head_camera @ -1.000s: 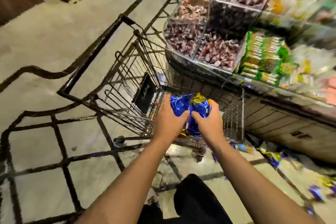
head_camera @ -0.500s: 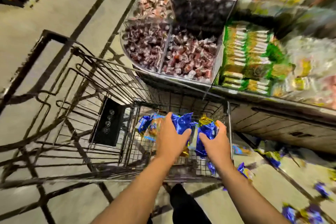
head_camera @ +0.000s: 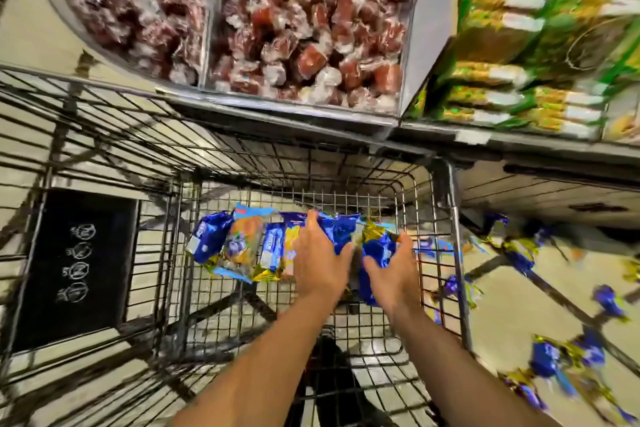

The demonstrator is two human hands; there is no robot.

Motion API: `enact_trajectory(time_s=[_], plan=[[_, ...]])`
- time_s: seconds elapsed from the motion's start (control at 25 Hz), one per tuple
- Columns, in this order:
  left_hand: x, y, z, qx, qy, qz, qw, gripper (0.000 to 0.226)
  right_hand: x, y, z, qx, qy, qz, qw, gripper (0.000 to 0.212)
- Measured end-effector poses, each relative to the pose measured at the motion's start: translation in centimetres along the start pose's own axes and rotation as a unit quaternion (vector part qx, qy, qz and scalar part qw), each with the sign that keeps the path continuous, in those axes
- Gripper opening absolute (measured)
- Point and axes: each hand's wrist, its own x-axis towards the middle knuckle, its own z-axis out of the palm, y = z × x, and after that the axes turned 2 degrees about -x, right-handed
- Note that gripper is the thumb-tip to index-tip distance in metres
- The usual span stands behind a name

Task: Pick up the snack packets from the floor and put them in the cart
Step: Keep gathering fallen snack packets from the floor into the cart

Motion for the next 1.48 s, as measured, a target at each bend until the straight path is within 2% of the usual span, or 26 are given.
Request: enact_trajectory(time_s=[0.2, 0.36, 0.52, 0.6, 0.72, 0.84, 1.0, 1.08, 1.24, 1.48], plan=[[1.6, -1.3, 4.0, 0.031, -0.007, -0.007, 0.999, 0.089, 2.3, 1.7, 2.1, -0.038, 0.024, 0.016, 0.999, 0.081], [2.1, -1.3, 4.7, 0.022, -0.013, -0.022, 0.999, 0.09, 3.0, 1.2, 2.4, -0.028, 0.038, 0.035, 0.998, 0.083], [-0.5, -0.3, 2.4, 0.027, -0.042, 0.043, 0.998, 0.084, 0.4, -0.1, 0.4, -0.018, 0.036, 0.036, 0.999, 0.077], [-2.8, 0.4, -0.3, 0.069, -0.067, 0.098, 0.991, 0.08, -2.4, -1.6, -1.6, -0.032, 0.032, -0.004, 0.999, 0.069], [-6.3, 2.8, -6.0, 0.179, -0.063, 0.227, 0.955, 0.077, -7.7, -4.1, -5.7, -0.043, 0.044, -0.095, 0.994, 0.058], [-10.1, 6.9, -10.9, 0.286, -0.036, 0.314, 0.905, 0.083, -12.6, -5.5, -10.1, -0.138, 0.085, -0.17, 0.972, 0.055], [-16.4, 12.0, -12.2, 0.351, -0.032, 0.397, 0.847, 0.088, -17.7, -4.7, -16.4, -0.23, 0.136, -0.17, 0.949, 0.067], [-20.4, 14.5, -10.5, 0.366, -0.051, 0.442, 0.817, 0.084, -19.7, -1.8, -20.4, -0.251, 0.183, -0.152, 0.938, 0.072], [-28.8, 17.2, -3.9, 0.397, -0.093, 0.513, 0.756, 0.082, -23.8, 7.5, -27.9, -0.275, 0.214, -0.074, 0.934, 0.081], [-47.0, 16.8, 12.0, 0.407, -0.149, 0.567, 0.7, 0.081, -32.8, 28.7, -38.9, -0.242, 0.251, 0.027, 0.937, 0.081]])
